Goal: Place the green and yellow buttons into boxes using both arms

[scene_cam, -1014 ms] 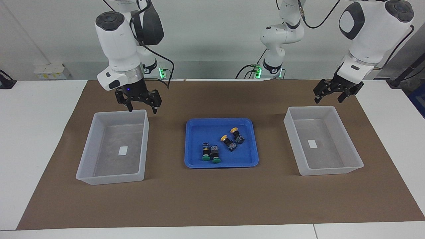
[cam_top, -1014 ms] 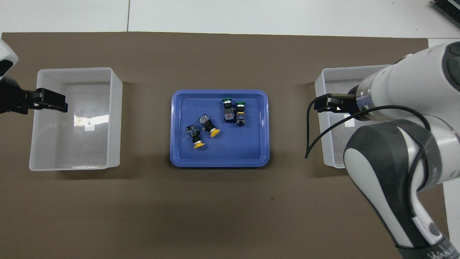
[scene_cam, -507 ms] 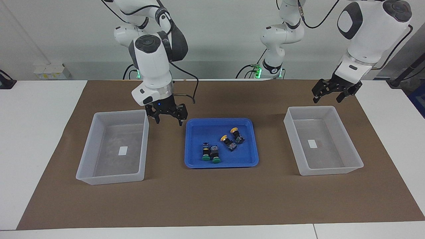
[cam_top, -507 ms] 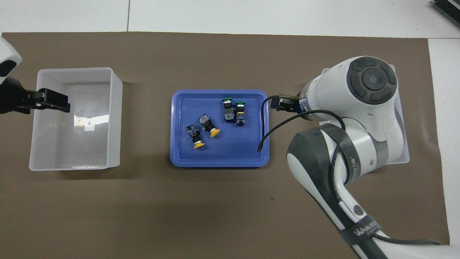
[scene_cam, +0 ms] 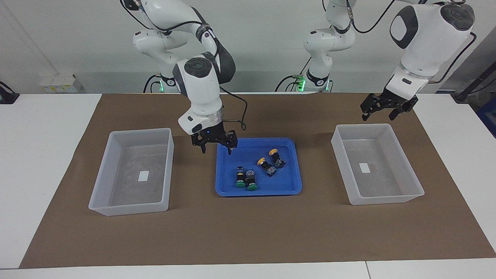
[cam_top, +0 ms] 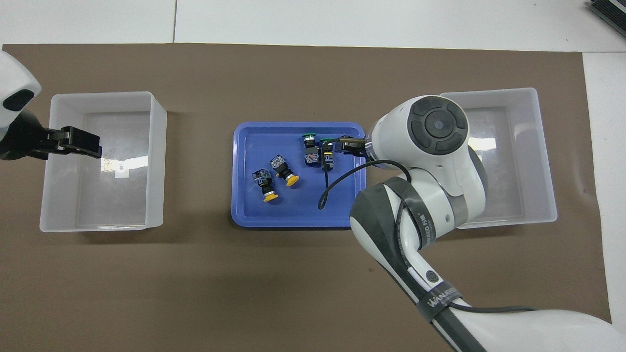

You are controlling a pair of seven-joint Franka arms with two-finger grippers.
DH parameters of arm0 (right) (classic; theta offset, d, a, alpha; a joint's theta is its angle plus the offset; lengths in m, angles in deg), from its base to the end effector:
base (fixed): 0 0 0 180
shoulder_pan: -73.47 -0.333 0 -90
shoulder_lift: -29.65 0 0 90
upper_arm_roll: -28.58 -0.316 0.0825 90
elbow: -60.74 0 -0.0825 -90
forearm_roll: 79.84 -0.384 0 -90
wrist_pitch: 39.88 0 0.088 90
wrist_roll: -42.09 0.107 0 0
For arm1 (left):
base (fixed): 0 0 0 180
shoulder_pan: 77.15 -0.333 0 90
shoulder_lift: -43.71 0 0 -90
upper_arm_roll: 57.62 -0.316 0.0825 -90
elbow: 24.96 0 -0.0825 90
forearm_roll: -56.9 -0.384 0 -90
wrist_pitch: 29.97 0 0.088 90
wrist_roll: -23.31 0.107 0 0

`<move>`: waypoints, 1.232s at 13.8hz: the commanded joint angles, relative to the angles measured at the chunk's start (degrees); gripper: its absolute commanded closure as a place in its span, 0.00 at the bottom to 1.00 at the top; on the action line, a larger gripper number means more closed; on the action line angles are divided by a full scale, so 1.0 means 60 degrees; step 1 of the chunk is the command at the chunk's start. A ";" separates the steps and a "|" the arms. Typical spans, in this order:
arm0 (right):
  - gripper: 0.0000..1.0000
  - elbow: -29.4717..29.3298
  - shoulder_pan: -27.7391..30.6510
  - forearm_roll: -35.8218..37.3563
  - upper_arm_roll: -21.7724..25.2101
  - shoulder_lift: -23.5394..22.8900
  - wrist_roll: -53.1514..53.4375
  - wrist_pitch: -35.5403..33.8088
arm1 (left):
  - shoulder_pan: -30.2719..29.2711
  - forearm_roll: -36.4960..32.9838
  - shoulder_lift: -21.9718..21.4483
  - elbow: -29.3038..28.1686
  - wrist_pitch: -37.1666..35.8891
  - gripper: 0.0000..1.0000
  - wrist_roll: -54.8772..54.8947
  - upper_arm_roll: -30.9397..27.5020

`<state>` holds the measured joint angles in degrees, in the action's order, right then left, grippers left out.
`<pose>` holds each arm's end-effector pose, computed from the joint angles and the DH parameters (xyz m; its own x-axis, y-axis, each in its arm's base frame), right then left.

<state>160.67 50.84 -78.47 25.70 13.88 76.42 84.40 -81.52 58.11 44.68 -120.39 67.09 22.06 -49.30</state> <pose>0.5881 0.2768 0.4300 0.9807 -0.1481 0.1279 -0.1390 -0.9872 -0.0778 0.5664 -0.0405 0.5809 0.9989 -0.0445 0.0111 -0.0447 -0.9987 0.0237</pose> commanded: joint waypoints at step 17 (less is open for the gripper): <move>0.27 -0.0027 -0.0651 0.0856 0.0011 -0.1825 0.1076 0.2269 | 0.3672 0.0077 -0.0793 -0.4894 0.5762 0.00 -0.6674 -0.0069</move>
<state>160.71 47.13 -74.83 25.81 3.50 80.84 96.65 -61.50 58.21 38.87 -147.54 96.98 -13.95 -48.79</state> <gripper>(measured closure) 0.256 0.000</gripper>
